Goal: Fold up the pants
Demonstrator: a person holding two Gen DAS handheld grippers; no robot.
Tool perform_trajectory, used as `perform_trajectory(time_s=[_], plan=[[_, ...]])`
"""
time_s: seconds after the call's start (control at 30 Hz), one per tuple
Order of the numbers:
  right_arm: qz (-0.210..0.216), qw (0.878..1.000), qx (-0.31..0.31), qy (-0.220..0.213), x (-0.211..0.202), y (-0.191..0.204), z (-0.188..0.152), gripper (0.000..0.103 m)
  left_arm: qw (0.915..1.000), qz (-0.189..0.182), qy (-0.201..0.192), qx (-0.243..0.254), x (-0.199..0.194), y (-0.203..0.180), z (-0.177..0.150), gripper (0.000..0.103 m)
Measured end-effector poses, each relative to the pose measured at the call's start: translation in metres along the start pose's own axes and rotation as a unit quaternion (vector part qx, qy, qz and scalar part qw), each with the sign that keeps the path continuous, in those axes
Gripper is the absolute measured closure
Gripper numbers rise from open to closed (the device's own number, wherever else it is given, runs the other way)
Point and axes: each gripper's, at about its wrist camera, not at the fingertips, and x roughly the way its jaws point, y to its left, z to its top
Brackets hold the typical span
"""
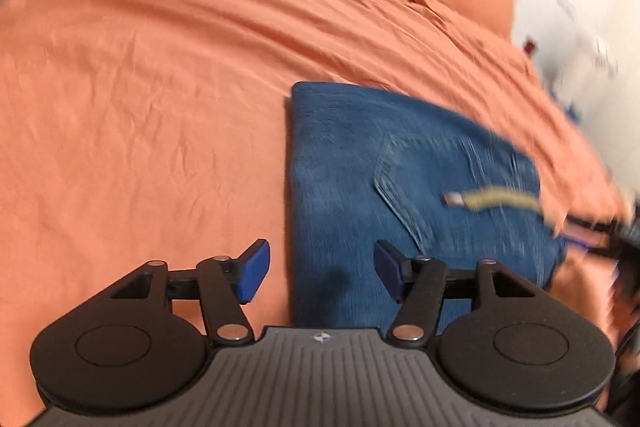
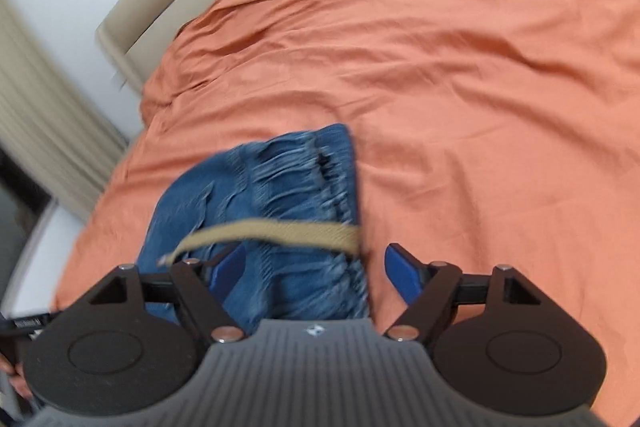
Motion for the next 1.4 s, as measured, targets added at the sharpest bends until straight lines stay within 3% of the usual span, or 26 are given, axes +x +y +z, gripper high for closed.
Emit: perform_trajectory(time_s=[0.2,0.37,0.43,0.5,0.57,0.7,0.77,0.93,1.13,1.4], plan=[[0.071,0.989,0.120,0.055,0.047,-0.037,0.017,0.030,0.9916,-0.054,0.024,-0.115,0.048,0.043,0.012,0.032],[0.102,0.981,0.149,0.074,0.072,-0.046,0.023,0.043,0.9807,-0.124,0.034,-0.147,0.075,0.060,0.015,0.034],[0.116,0.977,0.160,0.080,0.081,-0.050,0.023,0.049,0.9765,-0.142,0.037,-0.157,0.082,0.063,0.017,0.040],[0.129,0.974,0.169,0.076,0.089,-0.051,0.022,0.051,0.9715,-0.158,0.043,-0.171,0.088,0.066,0.018,0.054],[0.135,0.973,0.173,0.069,0.093,-0.051,0.021,0.062,0.9674,-0.169,0.046,-0.183,0.091,0.068,0.019,0.065],[0.124,0.980,0.148,0.053,0.087,-0.040,0.022,0.074,0.9709,-0.152,0.029,-0.182,0.081,0.059,0.019,0.091],[0.116,0.985,0.124,0.041,0.079,-0.030,0.025,0.082,0.9752,-0.139,0.018,-0.171,0.071,0.053,0.021,0.096],[0.113,0.990,0.081,0.012,0.051,0.008,0.033,0.086,0.9855,-0.095,0.026,-0.138,0.055,0.029,0.034,0.097],[0.106,0.994,0.027,0.001,0.018,0.064,0.042,0.086,0.9881,-0.098,0.001,-0.119,0.009,0.019,0.041,0.097],[0.141,0.990,0.000,0.010,0.002,0.134,0.020,0.087,0.9945,-0.070,-0.020,-0.075,-0.080,0.052,0.050,0.097]])
